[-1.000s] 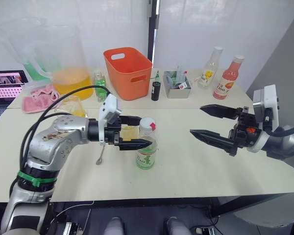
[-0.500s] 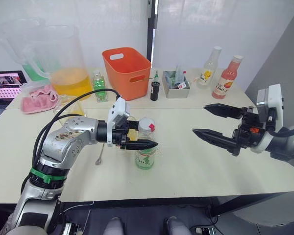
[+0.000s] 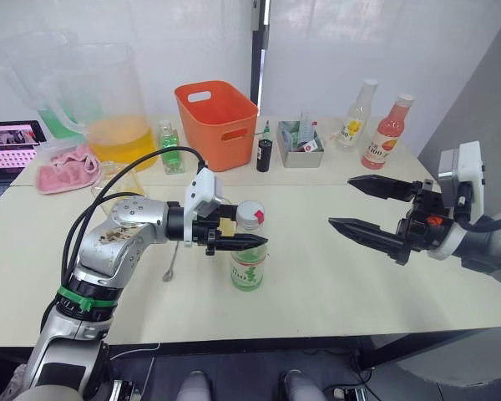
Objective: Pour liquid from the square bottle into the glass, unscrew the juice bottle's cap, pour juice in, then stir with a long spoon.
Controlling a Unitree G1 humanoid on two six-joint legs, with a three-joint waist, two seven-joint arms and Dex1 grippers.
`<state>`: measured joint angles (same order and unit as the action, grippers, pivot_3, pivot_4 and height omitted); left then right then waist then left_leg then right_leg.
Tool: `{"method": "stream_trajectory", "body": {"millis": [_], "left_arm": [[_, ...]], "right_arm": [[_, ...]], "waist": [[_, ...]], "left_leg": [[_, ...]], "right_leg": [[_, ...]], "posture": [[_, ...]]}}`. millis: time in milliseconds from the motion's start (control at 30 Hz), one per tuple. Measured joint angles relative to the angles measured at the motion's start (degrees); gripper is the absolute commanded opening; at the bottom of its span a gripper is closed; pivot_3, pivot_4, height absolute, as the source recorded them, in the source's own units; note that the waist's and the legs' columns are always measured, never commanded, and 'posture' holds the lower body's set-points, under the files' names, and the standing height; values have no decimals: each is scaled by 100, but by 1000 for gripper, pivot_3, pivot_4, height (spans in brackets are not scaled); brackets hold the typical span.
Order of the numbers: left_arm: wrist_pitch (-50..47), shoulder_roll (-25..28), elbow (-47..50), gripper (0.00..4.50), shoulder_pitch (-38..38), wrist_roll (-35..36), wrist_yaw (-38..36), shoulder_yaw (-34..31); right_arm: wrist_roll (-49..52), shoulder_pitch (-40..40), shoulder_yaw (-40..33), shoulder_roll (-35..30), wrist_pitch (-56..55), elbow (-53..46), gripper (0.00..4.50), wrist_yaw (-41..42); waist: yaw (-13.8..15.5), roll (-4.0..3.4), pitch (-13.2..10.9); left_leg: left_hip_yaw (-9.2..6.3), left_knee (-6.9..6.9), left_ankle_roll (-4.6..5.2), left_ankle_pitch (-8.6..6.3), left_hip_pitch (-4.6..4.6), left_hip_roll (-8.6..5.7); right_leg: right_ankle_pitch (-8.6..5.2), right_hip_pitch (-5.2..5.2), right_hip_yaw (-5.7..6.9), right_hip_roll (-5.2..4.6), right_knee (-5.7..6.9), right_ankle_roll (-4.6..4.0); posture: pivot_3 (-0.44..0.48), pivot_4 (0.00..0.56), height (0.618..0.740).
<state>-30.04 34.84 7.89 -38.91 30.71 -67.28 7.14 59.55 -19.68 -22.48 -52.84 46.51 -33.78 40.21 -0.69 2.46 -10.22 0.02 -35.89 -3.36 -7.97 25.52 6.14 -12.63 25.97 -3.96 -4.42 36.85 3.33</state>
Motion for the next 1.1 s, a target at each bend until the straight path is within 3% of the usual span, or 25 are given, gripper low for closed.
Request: {"method": "stream_trajectory", "body": {"millis": [67,233,600,767,933,1100], "left_arm": [[20,-1,11,2694,48,0,-46,0],[51,-8,12,1521,129,-4,-143,9],[8,-21,6,1499,132,17,-179,-12],[-20,-73,1,1499,143,28,-148,-40],[-50,-126,21,1499,169,31,-43,-64],[-49,-132,24,1499,170,29,17,-65]], "right_arm": [[-19,0,1,0,-19,2,4500,14],[-36,2,6,0,-35,2,4500,35],[-76,-519,634,184,-71,-5,4500,-34],[-254,-1372,1537,439,54,45,4500,-228],[-497,-2197,2277,1134,317,224,4500,-718],[-720,-2245,2706,1577,555,264,4500,-1111]], "waist": [[0,0,0],[0,0,0],[-8,-1,0],[-11,-1,1],[-15,-2,1],[7,-2,1]], "left_leg": [[0,0,0,0,-1,0],[0,0,0,0,0,0],[-1,-1,0,0,-3,0],[-1,-1,0,0,-2,0],[-2,-2,0,0,-2,0],[-2,-4,0,0,3,-1]], "right_leg": [[0,0,0,0,0,0],[0,0,-1,0,1,0],[0,-1,-1,1,4,0],[0,0,-2,2,6,0],[3,1,-2,3,12,3],[14,1,-2,2,11,16]], "posture": [[0,150,703],[0,150,703],[0,150,703],[0,150,703],[0,150,703],[0,150,703]]}}
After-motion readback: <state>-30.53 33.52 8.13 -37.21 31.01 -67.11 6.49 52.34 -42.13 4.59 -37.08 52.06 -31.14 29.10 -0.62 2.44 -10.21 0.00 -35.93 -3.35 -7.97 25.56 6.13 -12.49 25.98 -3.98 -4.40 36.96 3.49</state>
